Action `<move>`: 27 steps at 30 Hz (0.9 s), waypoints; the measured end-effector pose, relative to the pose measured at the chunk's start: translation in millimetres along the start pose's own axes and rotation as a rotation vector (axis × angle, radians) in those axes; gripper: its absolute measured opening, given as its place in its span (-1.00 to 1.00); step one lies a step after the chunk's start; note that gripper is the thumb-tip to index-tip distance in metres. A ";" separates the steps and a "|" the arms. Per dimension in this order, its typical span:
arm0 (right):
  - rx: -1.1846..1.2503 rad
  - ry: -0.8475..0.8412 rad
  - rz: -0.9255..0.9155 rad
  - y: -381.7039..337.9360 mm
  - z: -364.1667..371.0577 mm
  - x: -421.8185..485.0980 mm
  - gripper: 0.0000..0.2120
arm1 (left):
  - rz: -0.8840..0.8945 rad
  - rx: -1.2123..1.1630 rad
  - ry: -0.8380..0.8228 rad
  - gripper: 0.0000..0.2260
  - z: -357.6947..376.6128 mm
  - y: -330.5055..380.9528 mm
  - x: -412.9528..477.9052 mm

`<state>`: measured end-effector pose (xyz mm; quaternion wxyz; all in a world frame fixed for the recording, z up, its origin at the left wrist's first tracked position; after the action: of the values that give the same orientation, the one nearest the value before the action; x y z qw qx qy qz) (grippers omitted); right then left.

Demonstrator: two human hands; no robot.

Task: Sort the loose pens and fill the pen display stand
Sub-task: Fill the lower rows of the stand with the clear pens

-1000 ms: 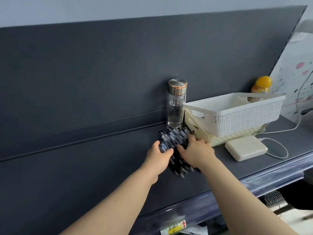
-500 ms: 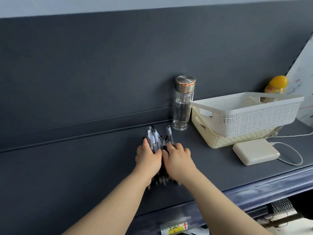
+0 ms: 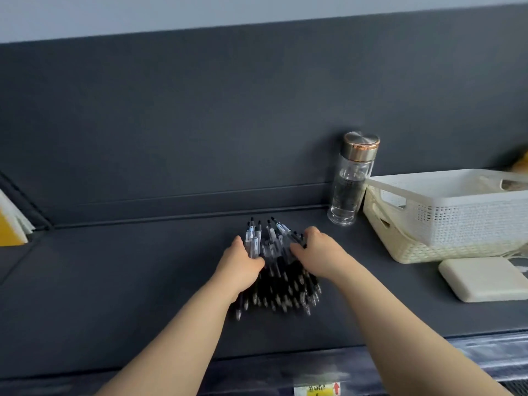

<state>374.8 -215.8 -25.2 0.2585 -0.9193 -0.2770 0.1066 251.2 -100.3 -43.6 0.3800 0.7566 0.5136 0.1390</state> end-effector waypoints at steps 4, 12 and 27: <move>-0.039 -0.076 0.025 -4.8 4.7 6.6 -0.76 | -0.013 -0.014 0.024 -0.80 -6.5 -2.8 5.2; 0.071 -0.105 0.084 -9.2 5.8 3.4 -0.81 | -0.106 -0.222 0.022 -0.82 -8.7 -8.0 4.4; -0.087 -0.009 -0.094 -21.2 16.9 -1.4 -0.79 | -0.483 -0.875 -0.071 -0.89 -23.9 -20.5 -6.6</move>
<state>358.2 -194.4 -28.1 0.2218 -0.9150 -0.3257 0.0865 220.3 -92.1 -41.1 0.7005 0.3899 0.5544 0.2234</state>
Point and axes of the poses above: each hand's wrist, its own x-axis towards the middle knuckle, its own z-axis out of the palm, y = z × x, the point moved 5 cm from there along x, towards the middle knuckle, and after that the axes turned 15 degrees about y, right-handed, at the moved point
